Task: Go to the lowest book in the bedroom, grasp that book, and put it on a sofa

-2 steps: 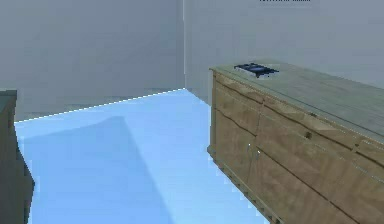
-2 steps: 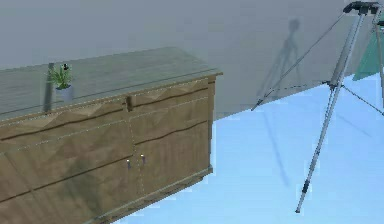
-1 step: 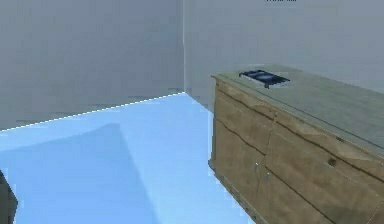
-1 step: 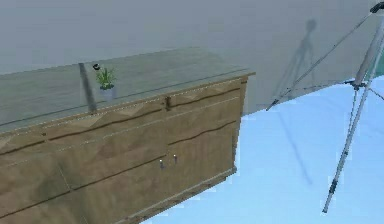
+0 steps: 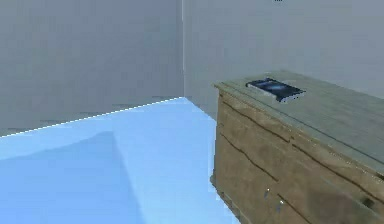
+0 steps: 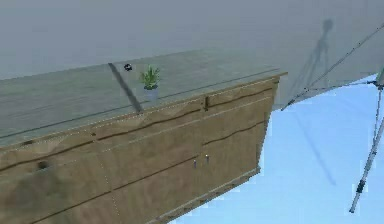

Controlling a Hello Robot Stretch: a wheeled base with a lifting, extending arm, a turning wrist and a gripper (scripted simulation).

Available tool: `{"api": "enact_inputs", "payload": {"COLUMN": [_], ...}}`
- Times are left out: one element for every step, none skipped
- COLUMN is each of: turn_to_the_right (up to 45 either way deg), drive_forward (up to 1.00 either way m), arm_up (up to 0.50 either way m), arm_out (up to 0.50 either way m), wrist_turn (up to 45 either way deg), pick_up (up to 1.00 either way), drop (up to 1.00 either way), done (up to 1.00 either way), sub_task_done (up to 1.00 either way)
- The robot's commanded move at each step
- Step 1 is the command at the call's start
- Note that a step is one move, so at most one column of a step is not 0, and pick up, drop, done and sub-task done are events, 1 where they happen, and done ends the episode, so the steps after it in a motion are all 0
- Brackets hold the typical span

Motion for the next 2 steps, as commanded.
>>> {"api": "enact_inputs", "payload": {"turn_to_the_right": [45.0, 21.0], "drive_forward": [0.0, 0.0], "arm_up": [0.0, 0.0], "arm_out": [0.0, 0.0], "wrist_turn": [0.0, 0.0], "pick_up": [0.0, 0.0], "drop": [0.0, 0.0], "done": [0.0, 0.0], "sub_task_done": [0.0, 0.0]}}
